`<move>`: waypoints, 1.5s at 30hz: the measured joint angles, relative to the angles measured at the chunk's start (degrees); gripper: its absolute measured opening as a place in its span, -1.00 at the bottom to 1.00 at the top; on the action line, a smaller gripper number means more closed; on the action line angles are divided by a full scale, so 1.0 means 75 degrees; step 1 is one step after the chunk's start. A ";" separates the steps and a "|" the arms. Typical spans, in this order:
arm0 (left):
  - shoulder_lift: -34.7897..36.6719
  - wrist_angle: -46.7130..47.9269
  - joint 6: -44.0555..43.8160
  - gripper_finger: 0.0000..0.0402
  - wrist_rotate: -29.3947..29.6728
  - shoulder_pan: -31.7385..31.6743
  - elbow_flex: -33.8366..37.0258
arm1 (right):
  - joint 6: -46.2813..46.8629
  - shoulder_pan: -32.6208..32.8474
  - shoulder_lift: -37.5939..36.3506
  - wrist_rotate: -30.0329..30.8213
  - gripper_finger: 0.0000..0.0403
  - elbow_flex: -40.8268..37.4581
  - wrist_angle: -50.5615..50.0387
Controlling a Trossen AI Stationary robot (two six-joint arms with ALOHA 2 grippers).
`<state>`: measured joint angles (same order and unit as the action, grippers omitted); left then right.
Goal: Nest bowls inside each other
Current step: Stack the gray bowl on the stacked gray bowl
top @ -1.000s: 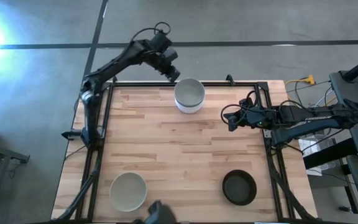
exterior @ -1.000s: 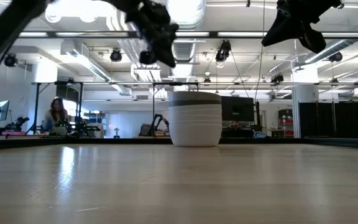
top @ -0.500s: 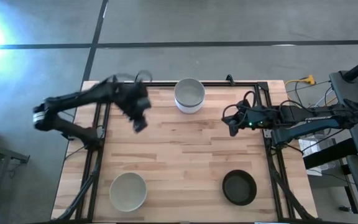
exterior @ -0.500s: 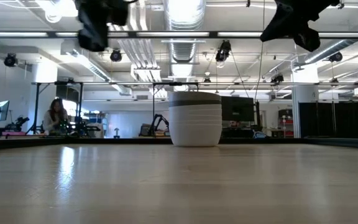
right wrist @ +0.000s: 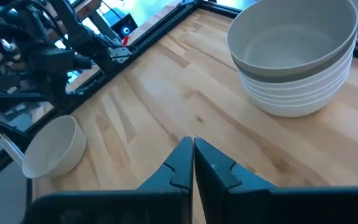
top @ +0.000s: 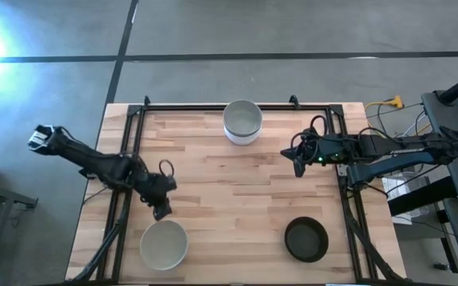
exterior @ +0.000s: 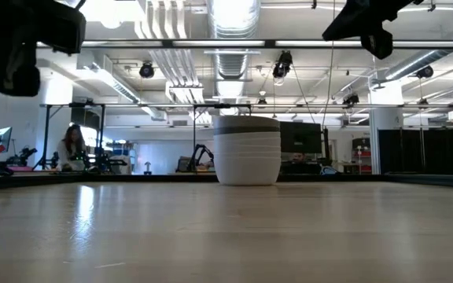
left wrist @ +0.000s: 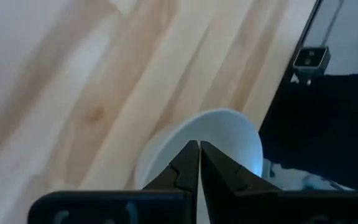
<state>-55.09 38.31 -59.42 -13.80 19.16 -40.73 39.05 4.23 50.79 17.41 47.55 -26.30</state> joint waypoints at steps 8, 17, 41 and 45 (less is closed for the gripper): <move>-0.0434 -0.0924 -0.0017 -0.74 -0.0299 0.0329 0.0461 | -0.0066 -0.0003 0.0002 0.0000 -0.96 -0.0003 -0.0065; -0.1015 -0.0758 0.1001 -0.12 -0.0437 0.0332 0.0588 | 0.0192 -0.0003 0.0002 0.0009 -0.96 -0.0003 -0.0064; -0.3473 -0.0461 0.3841 -0.98 -0.1066 -0.0657 0.0199 | 0.0597 -0.0007 0.0002 0.0082 -0.96 -0.0003 -0.0056; -0.3087 -0.0485 0.4444 -0.99 -0.0863 -0.1671 -0.0177 | 0.0640 -0.0038 0.0002 0.0083 -0.96 -0.0003 -0.0051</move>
<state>-78.24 34.68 -26.10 -20.27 6.63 -42.06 43.85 3.95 50.81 18.03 47.53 -26.68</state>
